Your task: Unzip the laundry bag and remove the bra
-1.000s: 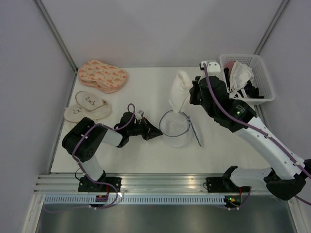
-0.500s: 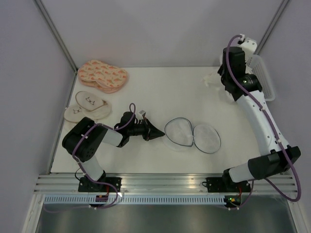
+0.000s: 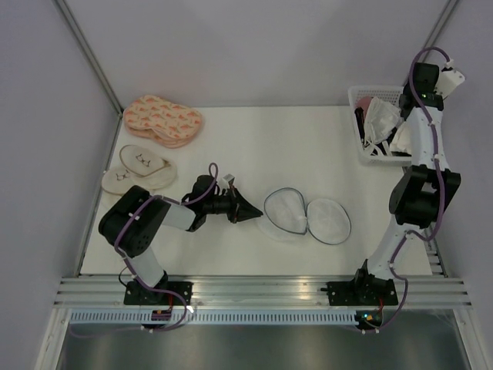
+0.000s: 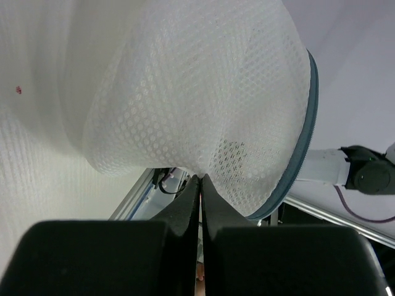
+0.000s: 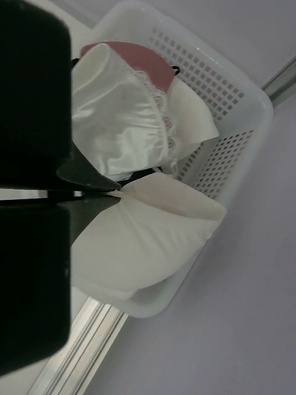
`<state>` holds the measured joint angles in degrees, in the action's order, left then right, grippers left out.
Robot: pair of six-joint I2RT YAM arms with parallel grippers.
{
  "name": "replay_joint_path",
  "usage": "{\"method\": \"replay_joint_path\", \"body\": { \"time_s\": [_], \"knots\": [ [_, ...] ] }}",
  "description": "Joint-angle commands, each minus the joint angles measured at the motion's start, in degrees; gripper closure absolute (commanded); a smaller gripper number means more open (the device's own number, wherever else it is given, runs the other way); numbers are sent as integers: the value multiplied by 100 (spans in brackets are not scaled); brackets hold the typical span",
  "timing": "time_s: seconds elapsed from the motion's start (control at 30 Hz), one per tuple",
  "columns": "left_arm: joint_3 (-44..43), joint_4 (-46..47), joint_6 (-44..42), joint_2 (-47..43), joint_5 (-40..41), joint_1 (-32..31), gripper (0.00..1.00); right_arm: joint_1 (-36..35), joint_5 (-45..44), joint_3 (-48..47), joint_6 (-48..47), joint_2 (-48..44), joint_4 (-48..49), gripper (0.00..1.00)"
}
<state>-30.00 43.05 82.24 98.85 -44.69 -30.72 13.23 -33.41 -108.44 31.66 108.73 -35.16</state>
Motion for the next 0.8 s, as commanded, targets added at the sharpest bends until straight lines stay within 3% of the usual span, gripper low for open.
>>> {"method": "replay_joint_path", "body": {
  "time_s": [0.0, 0.2, 0.3, 0.37, 0.4, 0.43, 0.5, 0.63, 0.77],
  "knots": [
    [-252, -130, -270, -23, -198, -22, 98, 188, 413, -975, 77, 970, -201, 100],
    [-419, -613, -498, -182, -93, -13, 98, 145, 984, -1698, 87, 1906, 322, 100],
    [-489, -701, -586, -260, -32, -13, 98, 74, 1923, -1742, -72, 1977, 771, 99],
    [-551, -789, -665, -304, 21, -13, 98, 74, 2790, -1418, -221, 1733, 1167, 88],
    [-560, -841, -691, -331, 56, -22, 98, 39, 2900, -1112, -256, 1600, 1465, 56],
    [-586, -877, -744, -348, 74, -13, 98, 13, 2954, -917, -326, 1260, 1616, 43],
    [-569, -903, -796, -384, 118, -13, 98, -40, 3095, -357, -362, 880, 1959, 30],
    [-446, -851, -850, -428, 179, -22, 98, -75, 3069, 437, -441, -270, 2180, 27],
    [-235, -754, -885, -481, 398, -22, 98, -233, 2805, 981, -616, -1211, 1470, 26]
  ]
}}
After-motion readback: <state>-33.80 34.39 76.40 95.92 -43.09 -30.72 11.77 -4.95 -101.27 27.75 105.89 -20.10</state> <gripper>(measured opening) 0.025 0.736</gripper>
